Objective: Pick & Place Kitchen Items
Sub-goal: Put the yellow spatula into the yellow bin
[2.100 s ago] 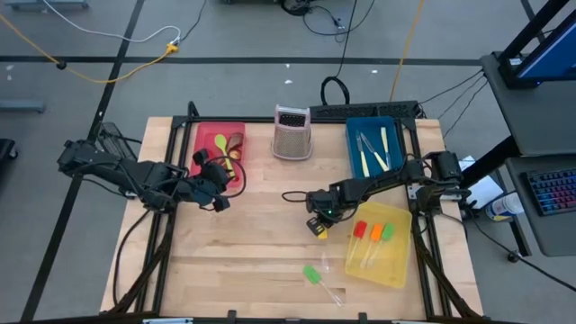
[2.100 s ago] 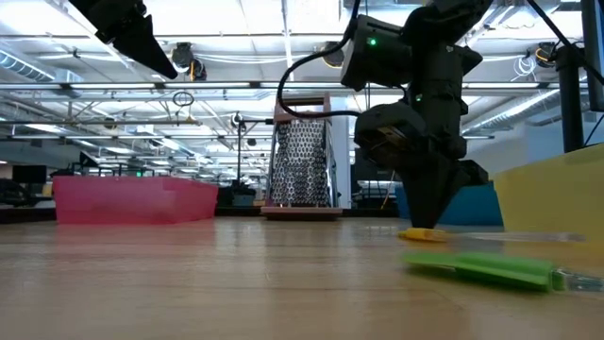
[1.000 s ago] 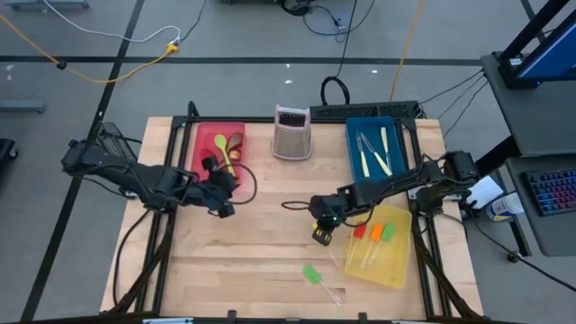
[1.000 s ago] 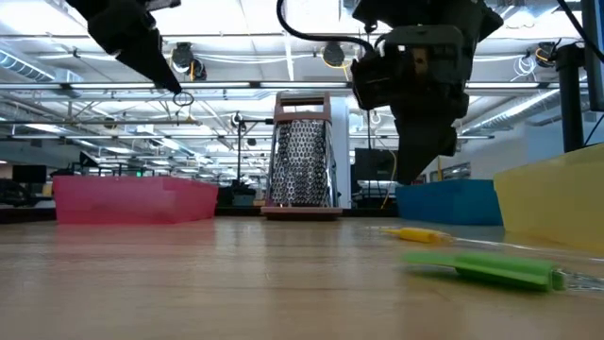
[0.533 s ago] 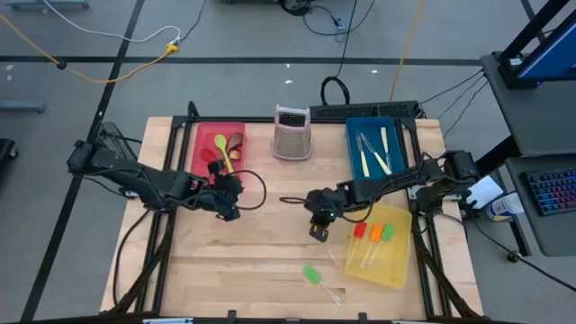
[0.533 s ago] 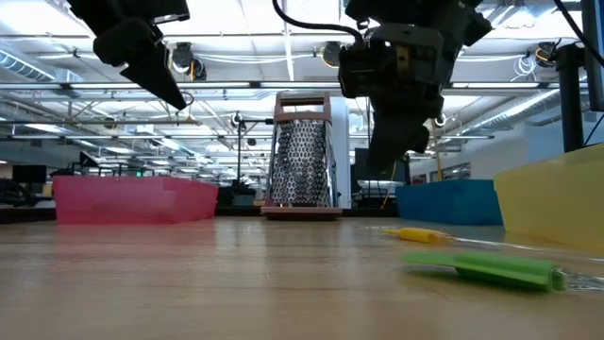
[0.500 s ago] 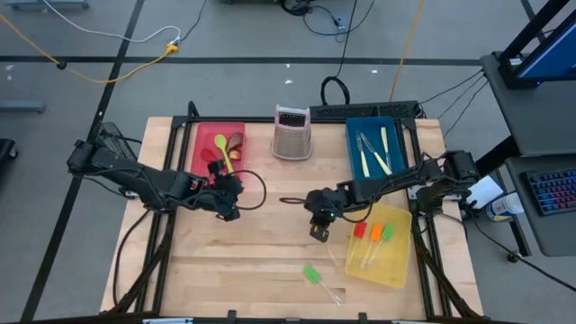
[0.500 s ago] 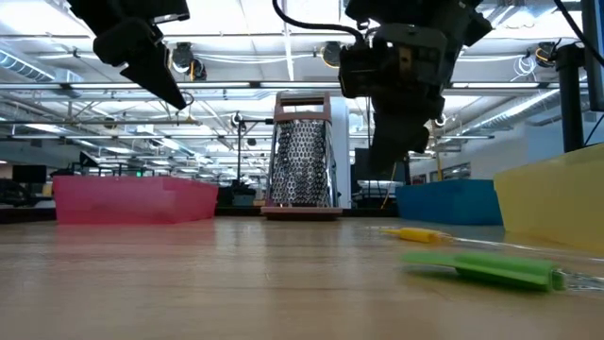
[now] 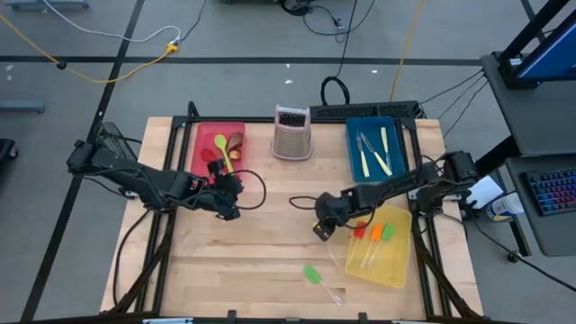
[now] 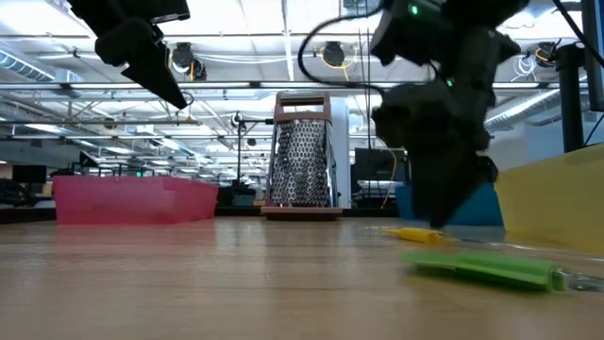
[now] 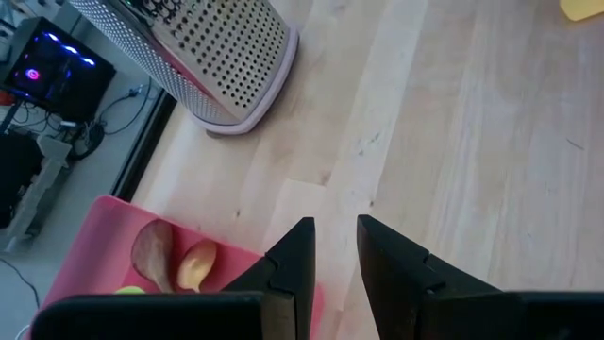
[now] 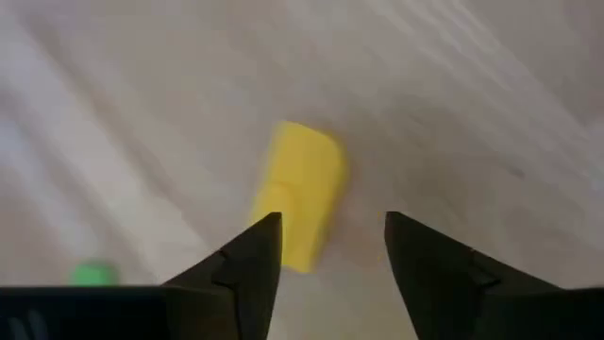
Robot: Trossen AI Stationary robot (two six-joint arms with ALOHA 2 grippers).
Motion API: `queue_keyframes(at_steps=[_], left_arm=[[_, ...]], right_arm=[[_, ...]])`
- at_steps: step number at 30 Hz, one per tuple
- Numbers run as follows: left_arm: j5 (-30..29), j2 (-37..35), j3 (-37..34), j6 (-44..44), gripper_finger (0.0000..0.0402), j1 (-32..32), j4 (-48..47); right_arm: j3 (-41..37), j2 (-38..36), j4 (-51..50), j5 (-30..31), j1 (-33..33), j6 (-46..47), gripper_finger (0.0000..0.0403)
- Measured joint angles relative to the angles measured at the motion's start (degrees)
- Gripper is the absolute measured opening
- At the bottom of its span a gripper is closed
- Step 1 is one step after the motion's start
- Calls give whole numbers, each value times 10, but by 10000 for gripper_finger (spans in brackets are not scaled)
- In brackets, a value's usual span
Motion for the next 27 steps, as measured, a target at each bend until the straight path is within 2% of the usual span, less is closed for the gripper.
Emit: queue_keyframes(at_steps=[5,10,18,22,27], left_arm=[[-5,0,0,2,88,1,2],[-5,0,0,2,88,8,6],[-5,0,0,6,88,21,9],[-5,0,0,15,88,31,10],[-5,0,0,16,88,45,10]], right_arm=[[-29,7,56,22,11,22,191],[-30,8,125,33,12,-6,191],[-27,39,133,29,23,-5,188],[-6,46,104,34,29,-15,188],[58,49,8,63,30,-99,187]])
